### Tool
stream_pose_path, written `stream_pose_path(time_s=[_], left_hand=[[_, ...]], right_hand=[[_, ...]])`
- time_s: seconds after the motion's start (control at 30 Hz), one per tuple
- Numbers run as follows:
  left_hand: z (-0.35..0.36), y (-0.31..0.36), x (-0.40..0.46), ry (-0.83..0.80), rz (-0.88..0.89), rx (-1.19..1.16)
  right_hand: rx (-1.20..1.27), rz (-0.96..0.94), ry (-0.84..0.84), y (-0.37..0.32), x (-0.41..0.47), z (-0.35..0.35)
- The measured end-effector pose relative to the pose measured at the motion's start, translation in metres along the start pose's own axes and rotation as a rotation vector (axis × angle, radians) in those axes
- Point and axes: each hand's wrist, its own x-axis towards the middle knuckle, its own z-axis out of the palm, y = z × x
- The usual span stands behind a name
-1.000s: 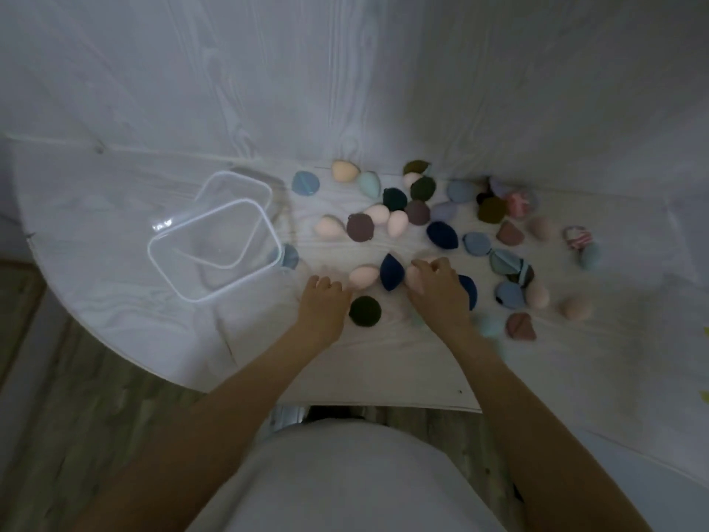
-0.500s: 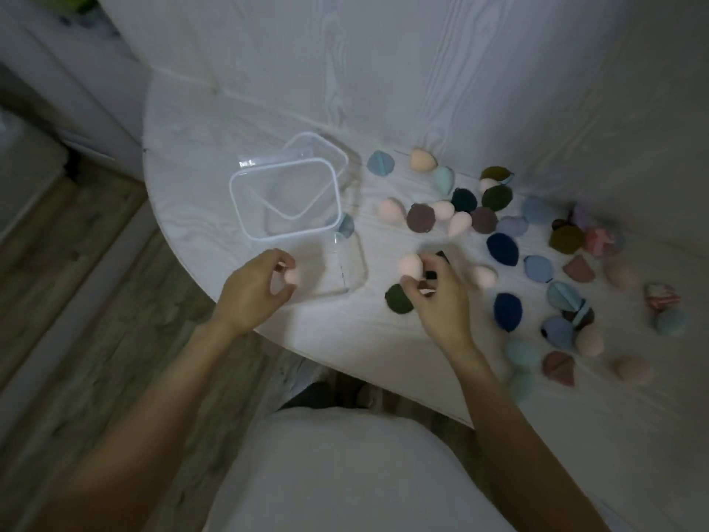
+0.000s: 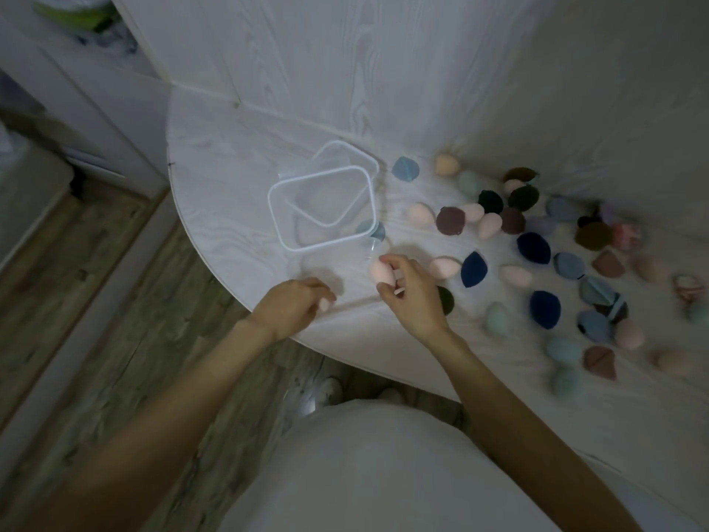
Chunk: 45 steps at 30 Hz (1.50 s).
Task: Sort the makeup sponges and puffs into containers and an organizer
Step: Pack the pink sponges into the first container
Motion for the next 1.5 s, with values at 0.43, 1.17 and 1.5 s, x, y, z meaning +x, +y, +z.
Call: stream_pose_path(time_s=[0.43,1.17,1.5], left_hand=[[0.006,-0.015,-0.019,0.023,0.148,0.22],[0.012,-0.016,-0.001,0.155,0.122,0.176],[0.015,-0.001,0.003,0.242,0.066,0.141]], right_hand=[[-0.047,0.077,0.076,-0.012,0.0,0.017],[-0.478,-0.027,-0.119,-0.03,0.026,0.049],[-0.849,0.25,-0.027,0.048,0.031,-0.039]])
